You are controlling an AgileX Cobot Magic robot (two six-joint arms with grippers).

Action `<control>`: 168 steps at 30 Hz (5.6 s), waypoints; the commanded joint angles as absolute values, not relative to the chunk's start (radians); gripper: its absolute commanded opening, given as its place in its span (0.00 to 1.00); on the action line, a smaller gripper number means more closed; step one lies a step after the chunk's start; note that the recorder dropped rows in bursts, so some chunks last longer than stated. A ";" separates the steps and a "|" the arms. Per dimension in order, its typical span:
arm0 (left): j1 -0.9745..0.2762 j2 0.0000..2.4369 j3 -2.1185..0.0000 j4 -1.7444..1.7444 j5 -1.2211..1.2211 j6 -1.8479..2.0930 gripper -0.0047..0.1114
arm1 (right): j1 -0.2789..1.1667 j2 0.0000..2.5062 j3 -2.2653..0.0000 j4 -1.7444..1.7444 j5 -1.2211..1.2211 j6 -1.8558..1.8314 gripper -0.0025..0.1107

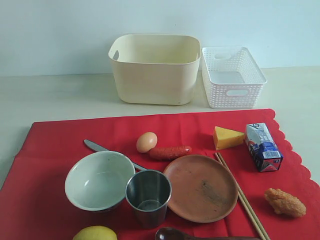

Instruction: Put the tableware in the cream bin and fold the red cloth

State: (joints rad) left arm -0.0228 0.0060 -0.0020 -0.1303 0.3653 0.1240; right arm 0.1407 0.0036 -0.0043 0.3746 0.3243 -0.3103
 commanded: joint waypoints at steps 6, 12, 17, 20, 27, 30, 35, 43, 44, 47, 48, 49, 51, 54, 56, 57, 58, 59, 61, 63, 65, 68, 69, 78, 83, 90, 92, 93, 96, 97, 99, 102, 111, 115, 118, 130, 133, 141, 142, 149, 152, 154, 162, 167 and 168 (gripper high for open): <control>-0.020 0.000 0.000 -0.134 0.356 0.122 0.04 | 0.134 0.000 -0.039 0.378 0.312 -0.310 0.02; -0.020 0.000 0.000 -0.134 0.356 0.122 0.04 | 0.134 0.000 -0.150 0.378 0.312 -0.310 0.02; -0.020 0.000 0.000 -0.134 0.356 0.122 0.04 | 0.134 0.010 -0.260 0.412 0.310 -0.310 0.02; -0.020 0.000 0.000 -0.134 0.356 0.122 0.04 | 0.134 0.012 -0.301 0.412 0.296 -0.310 0.02; -0.020 0.000 0.000 -0.134 0.356 0.122 0.04 | 0.134 0.012 -0.303 0.412 0.298 -0.310 0.02; -0.020 0.000 0.000 -0.134 0.356 0.122 0.04 | 0.134 0.012 -0.303 0.412 0.298 -0.310 0.02; -0.020 0.000 0.000 -0.134 0.356 0.122 0.04 | 0.134 0.012 -0.311 0.408 0.280 -0.319 0.02; -0.020 0.000 0.000 -0.134 0.356 0.122 0.04 | 0.134 0.012 -0.316 0.410 0.301 -0.319 0.02; -0.020 0.000 0.000 -0.134 0.356 0.122 0.04 | 0.134 0.012 -0.316 0.410 0.312 -0.319 0.02; -0.020 0.000 0.000 -0.134 0.356 0.122 0.04 | 0.134 0.014 -0.316 0.410 0.422 -0.336 0.02; -0.020 0.000 0.000 -0.134 0.356 0.122 0.04 | 0.134 0.017 -0.316 0.410 0.442 -0.344 0.02; -0.020 0.000 0.000 -0.134 0.356 0.122 0.04 | 0.134 0.036 -0.316 0.414 0.461 -0.359 0.02; -0.020 0.000 0.000 -0.134 0.356 0.122 0.04 | 0.134 0.113 -0.330 0.412 0.494 -0.361 0.02; -0.020 0.000 0.000 -0.134 0.356 0.122 0.04 | 0.134 0.240 -0.346 0.392 0.531 -0.362 0.02; -0.020 0.000 0.000 -0.134 0.356 0.122 0.04 | 0.134 0.337 -0.348 0.375 0.534 -0.362 0.02; -0.020 0.000 0.000 -0.134 0.356 0.122 0.04 | 0.134 0.394 -0.348 0.362 0.534 -0.362 0.02; -0.020 0.000 0.000 -0.134 0.356 0.122 0.04 | 0.134 0.439 -0.348 0.362 0.534 -0.362 0.02; -0.020 0.000 0.000 -0.134 0.356 0.122 0.04 | 0.134 0.498 -0.348 0.356 0.534 -0.365 0.03; -0.020 0.000 0.000 -0.134 0.356 0.122 0.04 | 0.134 0.613 -0.355 0.339 0.529 -0.365 0.07; -0.020 0.000 0.000 -0.134 0.356 0.122 0.04 | 0.134 0.727 -0.377 0.314 0.529 -0.365 0.15; -0.020 0.000 0.000 -0.134 0.356 0.122 0.04 | 0.134 0.823 -0.409 0.308 0.529 -0.365 0.26; -0.020 0.000 0.000 -0.134 0.356 0.122 0.04 | 0.134 0.962 -0.461 0.300 0.522 -0.365 0.47; -0.020 0.000 0.000 -0.134 0.356 0.122 0.04 | 0.134 1.008 -0.480 0.287 0.516 -0.365 0.54; -0.020 0.000 0.000 -0.134 0.356 0.122 0.04 | 0.134 1.375 -0.685 0.228 0.497 -0.331 0.75; -0.020 0.000 0.000 -0.134 0.356 0.122 0.04 | 0.134 1.541 -0.787 0.226 0.497 -0.326 0.75; -0.020 0.000 0.000 -0.134 0.356 0.122 0.04 | 0.134 1.728 -0.905 0.073 0.497 -0.150 0.75; -0.020 0.000 0.000 -0.134 0.356 0.122 0.04 | 0.134 1.764 -0.925 0.005 0.498 -0.094 0.75; -0.020 0.000 0.000 -0.134 0.356 0.122 0.04 | 0.134 1.783 -0.933 -0.014 0.498 -0.075 0.75; -0.020 0.000 0.000 -0.134 0.356 0.122 0.04 | 0.134 1.838 -0.960 -0.017 0.498 -0.060 0.75; -0.020 0.000 0.000 -0.134 0.356 0.122 0.04 | 0.134 1.852 -0.968 -0.017 0.498 -0.052 0.75; -0.020 0.000 0.000 -0.134 0.356 0.122 0.04 | 0.134 1.884 -0.986 -0.013 0.498 -0.047 0.74; -0.020 0.000 0.000 -0.134 0.356 0.122 0.04 | 0.134 1.915 -1.000 0.000 0.491 -0.042 0.66; -0.020 0.000 0.000 -0.134 0.356 0.122 0.04 | 0.134 1.926 -1.007 0.000 0.521 -0.016 0.04; -0.020 0.000 0.000 -0.134 0.356 0.122 0.04 | 0.134 1.885 -1.007 0.000 0.572 -0.013 0.02; -0.020 0.000 0.000 -0.134 0.356 0.122 0.04 | 0.134 1.829 -1.007 0.000 0.598 0.007 0.02; -0.020 0.000 0.000 -0.134 0.356 0.122 0.04 | 0.134 1.562 -1.007 0.000 0.570 0.000 0.02; -0.020 0.000 0.000 -0.134 0.356 0.122 0.04 | 0.134 1.541 -1.020 0.000 0.513 0.000 0.02; -0.020 0.000 0.000 -0.134 0.356 0.122 0.04 | 0.134 1.680 -1.224 0.000 0.514 -0.042 0.02; -0.020 0.000 0.000 -0.134 0.356 0.122 0.04 | 0.134 1.716 -1.266 0.000 0.521 -0.047 0.02; -0.020 0.000 0.000 -0.134 0.356 0.122 0.04 | 0.134 1.921 -1.502 0.000 0.571 -0.086 0.02; -0.020 0.000 0.000 -0.134 0.356 0.122 0.04 | 0.134 1.998 -1.599 0.000 0.591 -0.088 0.02; -0.020 0.000 0.000 -0.134 0.356 0.122 0.04 | 0.134 2.052 -1.670 0.000 0.608 -0.088 0.02; -0.020 0.000 0.000 -0.134 0.356 0.122 0.04 | 0.129 2.268 -1.972 0.000 0.698 -0.103 0.02; -0.020 0.000 0.000 -0.134 0.356 0.122 0.04 | 0.122 2.424 -2.176 0.026 0.797 -0.101 0.02; -0.020 0.000 0.000 -0.134 0.356 0.122 0.04 | 0.122 2.455 -2.219 0.028 0.824 -0.101 0.02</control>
